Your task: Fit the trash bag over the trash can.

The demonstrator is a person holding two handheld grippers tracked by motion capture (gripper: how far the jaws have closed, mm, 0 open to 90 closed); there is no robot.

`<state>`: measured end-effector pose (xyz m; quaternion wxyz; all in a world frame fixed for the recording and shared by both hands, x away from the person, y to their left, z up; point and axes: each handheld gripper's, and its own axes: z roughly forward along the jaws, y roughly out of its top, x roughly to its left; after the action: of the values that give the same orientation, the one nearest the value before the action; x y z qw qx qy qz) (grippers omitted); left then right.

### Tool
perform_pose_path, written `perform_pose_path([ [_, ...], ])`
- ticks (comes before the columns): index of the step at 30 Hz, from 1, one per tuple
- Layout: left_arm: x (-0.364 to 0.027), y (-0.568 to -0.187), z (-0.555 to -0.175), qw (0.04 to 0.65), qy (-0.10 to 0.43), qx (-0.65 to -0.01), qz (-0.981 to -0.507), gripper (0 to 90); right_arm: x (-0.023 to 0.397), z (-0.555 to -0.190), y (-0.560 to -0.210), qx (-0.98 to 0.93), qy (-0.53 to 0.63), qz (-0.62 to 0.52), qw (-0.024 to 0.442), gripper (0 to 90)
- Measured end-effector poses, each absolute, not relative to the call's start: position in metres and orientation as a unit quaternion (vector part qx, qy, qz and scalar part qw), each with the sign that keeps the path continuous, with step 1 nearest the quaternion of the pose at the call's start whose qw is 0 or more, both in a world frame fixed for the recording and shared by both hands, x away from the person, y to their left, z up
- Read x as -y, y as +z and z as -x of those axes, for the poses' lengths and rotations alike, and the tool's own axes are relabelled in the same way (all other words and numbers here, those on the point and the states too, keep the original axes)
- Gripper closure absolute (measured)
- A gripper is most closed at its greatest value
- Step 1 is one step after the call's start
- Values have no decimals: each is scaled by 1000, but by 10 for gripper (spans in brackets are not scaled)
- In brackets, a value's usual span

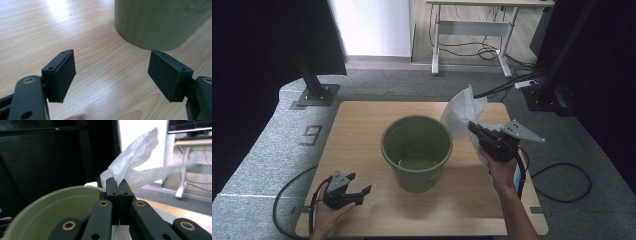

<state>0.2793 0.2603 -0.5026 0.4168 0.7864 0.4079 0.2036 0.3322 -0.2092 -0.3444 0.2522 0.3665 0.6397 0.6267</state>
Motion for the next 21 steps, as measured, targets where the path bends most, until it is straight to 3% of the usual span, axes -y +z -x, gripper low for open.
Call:
perform_pose_path([
  [5, -261, -502, -279, 418, 204, -408, -786, 217, 190, -326, -322, -643, 631, -334, 276, 885],
  [21, -260, -503, -279, 422, 199, -408, -785, 218, 209, -309, -286, -617, 657, -305, 307, 885],
])
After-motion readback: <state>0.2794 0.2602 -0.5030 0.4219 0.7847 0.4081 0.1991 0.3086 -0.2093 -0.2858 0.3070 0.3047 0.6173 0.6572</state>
